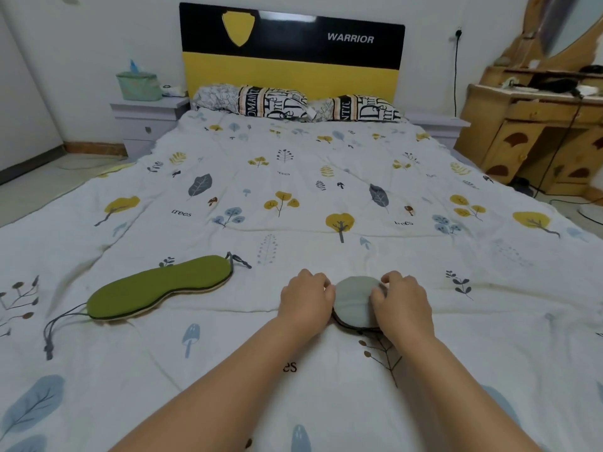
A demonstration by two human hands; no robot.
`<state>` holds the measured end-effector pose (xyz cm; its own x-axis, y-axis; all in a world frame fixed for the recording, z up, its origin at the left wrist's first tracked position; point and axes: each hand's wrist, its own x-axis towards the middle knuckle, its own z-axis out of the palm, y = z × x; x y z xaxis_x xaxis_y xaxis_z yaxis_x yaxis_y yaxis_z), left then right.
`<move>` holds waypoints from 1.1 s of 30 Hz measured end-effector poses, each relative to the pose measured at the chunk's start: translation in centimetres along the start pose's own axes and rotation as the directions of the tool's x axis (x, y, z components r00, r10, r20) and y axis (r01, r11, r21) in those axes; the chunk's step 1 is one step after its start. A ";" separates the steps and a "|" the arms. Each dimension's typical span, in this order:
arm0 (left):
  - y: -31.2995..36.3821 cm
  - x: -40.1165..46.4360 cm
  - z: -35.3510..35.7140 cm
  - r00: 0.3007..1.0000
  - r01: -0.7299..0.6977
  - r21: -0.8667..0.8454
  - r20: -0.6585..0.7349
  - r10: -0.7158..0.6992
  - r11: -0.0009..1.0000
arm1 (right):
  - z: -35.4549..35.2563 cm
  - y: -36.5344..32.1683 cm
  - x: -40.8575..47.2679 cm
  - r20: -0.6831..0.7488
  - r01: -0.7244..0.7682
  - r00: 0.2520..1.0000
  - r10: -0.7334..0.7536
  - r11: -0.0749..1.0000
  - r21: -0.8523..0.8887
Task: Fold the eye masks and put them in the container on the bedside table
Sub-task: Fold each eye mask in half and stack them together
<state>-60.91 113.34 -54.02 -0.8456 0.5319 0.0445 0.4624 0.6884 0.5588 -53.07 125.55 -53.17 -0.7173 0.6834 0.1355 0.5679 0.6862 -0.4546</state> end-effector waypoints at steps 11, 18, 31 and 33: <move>-7.5 -2.6 -6.8 0.988 0.125 0.026 -0.090 -0.122 0.992 | 3.5 -8.4 -3.5 0.236 0.446 0.858 -0.457 0.889 0.099; -14.9 -4.4 -11.3 0.921 0.338 0.135 -0.250 -0.298 0.931 | 7.8 -13.1 -3.9 0.335 0.492 0.812 -0.479 0.869 0.050; -21.0 -6.2 -14.7 0.744 0.640 0.306 -0.479 -0.467 0.705 | 12.7 -19.4 -2.7 0.277 0.157 0.952 -0.134 0.986 -0.064; -21.4 -6.4 -14.9 0.703 0.690 0.263 -0.466 -0.537 0.675 | 13.2 -20.0 -2.8 0.278 0.114 0.956 -0.091 0.991 -0.068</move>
<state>-69.42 87.87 -53.94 -0.9673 -0.2252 0.1166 -0.2009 0.9611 0.1897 -67.76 106.61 -56.12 -0.8499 0.5218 -0.0733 0.5083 0.7753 -0.3750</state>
